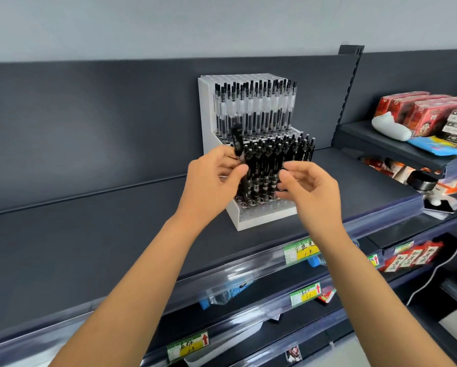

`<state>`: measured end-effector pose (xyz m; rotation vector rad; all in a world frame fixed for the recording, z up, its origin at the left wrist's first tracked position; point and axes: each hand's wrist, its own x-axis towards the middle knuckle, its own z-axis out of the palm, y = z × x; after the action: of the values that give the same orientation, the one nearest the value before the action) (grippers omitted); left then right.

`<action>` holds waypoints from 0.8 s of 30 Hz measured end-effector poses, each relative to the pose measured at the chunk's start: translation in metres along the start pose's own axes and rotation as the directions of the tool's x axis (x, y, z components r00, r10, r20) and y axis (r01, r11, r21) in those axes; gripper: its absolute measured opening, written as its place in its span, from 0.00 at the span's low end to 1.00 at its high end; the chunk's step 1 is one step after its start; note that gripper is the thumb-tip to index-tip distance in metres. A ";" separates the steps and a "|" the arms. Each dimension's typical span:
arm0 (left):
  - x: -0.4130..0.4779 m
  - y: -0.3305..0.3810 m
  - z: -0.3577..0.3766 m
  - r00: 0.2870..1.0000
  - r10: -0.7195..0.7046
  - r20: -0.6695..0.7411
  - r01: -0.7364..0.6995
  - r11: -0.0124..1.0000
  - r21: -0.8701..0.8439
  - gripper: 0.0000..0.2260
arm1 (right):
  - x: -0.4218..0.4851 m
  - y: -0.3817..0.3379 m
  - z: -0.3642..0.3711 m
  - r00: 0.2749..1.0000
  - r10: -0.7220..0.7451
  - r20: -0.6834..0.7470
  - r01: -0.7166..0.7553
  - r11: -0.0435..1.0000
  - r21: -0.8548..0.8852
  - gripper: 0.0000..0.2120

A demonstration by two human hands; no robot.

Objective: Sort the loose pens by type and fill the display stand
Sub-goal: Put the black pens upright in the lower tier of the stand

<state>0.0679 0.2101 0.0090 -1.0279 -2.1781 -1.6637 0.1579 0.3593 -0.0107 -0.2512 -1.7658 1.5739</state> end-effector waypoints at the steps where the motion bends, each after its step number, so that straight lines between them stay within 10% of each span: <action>1: 0.000 -0.005 0.001 0.999 -0.008 -0.044 0.008 1.000 0.008 0.06 | 0.001 0.006 -0.005 0.999 0.017 -0.036 -0.018 1.000 -0.026 0.05; 24: -0.006 -0.045 0.025 1.000 -0.012 -0.001 0.011 0.881 0.474 0.08 | -0.002 0.036 -0.006 0.963 -0.074 0.258 0.244 0.643 -0.726 0.18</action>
<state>0.0498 0.2248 -0.0374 -0.8698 -2.4170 -1.0357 0.1514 0.3704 -0.0452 -0.3171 -2.4718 0.6586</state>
